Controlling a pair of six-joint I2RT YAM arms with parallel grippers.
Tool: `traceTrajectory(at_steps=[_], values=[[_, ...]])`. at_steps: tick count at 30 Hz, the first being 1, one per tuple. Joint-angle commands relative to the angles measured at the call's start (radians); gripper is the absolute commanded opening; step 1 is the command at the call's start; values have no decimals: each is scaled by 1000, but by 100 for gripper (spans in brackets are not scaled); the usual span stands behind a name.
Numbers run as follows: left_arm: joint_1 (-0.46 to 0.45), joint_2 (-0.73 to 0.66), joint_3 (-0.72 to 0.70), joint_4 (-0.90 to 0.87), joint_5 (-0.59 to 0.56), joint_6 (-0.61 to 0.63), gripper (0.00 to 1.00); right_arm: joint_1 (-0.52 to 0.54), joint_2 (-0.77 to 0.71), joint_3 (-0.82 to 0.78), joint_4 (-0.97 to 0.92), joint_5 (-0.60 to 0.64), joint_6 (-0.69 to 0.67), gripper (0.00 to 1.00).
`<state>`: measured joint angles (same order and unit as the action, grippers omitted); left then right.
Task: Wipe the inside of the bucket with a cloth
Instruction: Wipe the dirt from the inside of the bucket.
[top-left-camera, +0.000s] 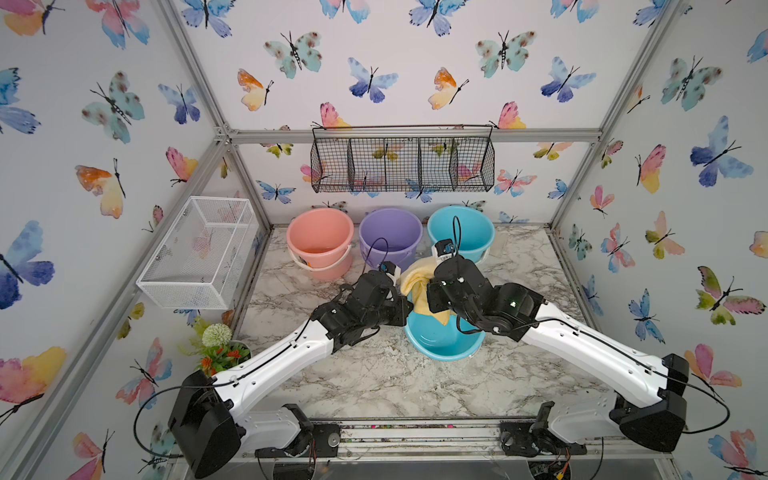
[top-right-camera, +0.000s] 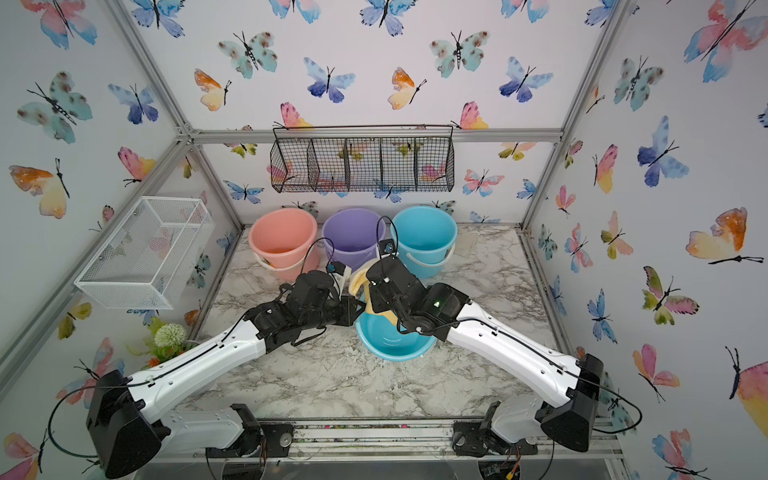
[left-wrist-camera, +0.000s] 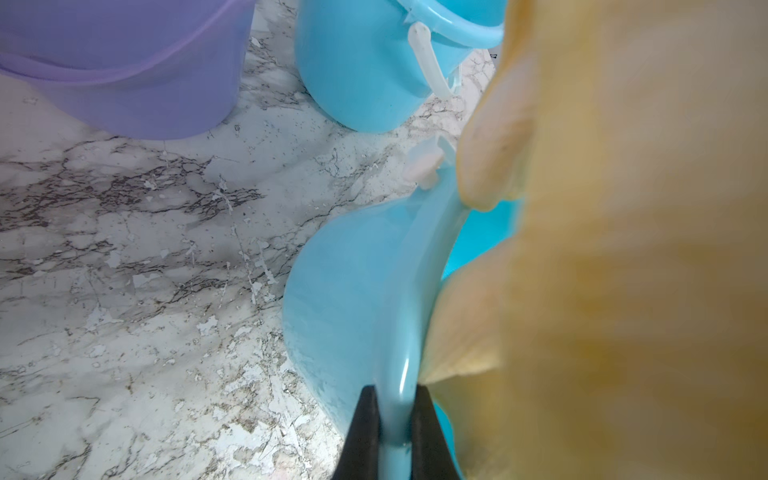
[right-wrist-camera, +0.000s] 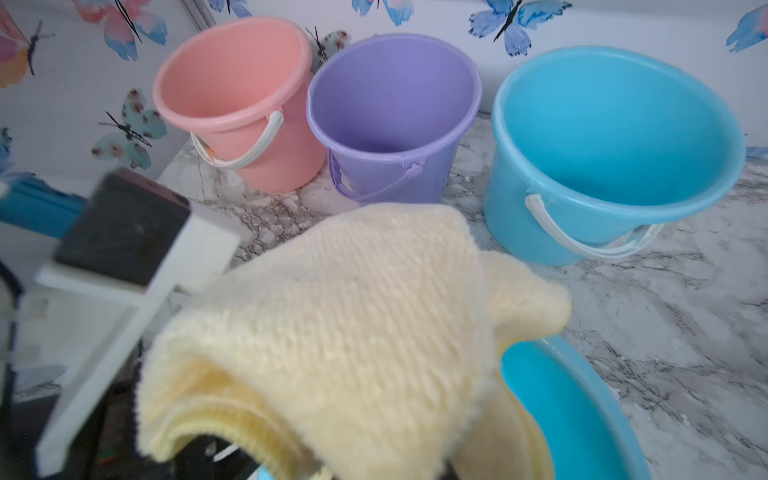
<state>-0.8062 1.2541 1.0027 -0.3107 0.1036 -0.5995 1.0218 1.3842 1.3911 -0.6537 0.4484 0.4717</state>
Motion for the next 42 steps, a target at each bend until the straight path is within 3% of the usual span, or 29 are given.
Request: traceTrajectory(at_steps=[1,10,19,23,31,37,42], values=[[-1,0,20,-24,42,-3,0,1,38,-62,31,-1,-106,2],[13,-50,3,-45,15,4,0,-47,195,-7,-74,244,-191,2],[17,-103,-24,-67,-88,22,0,-89,264,48,-486,206,-33,2],[19,-99,-22,-76,-114,39,0,-89,303,64,-626,13,15,2],[17,-72,-7,-89,-131,53,0,-89,282,26,-684,-425,-55,2],[18,-73,-18,-75,-121,42,0,-89,185,-48,-393,-848,-88,2],[19,-64,-24,-69,-100,35,0,-89,180,-148,9,-1141,55,2]])
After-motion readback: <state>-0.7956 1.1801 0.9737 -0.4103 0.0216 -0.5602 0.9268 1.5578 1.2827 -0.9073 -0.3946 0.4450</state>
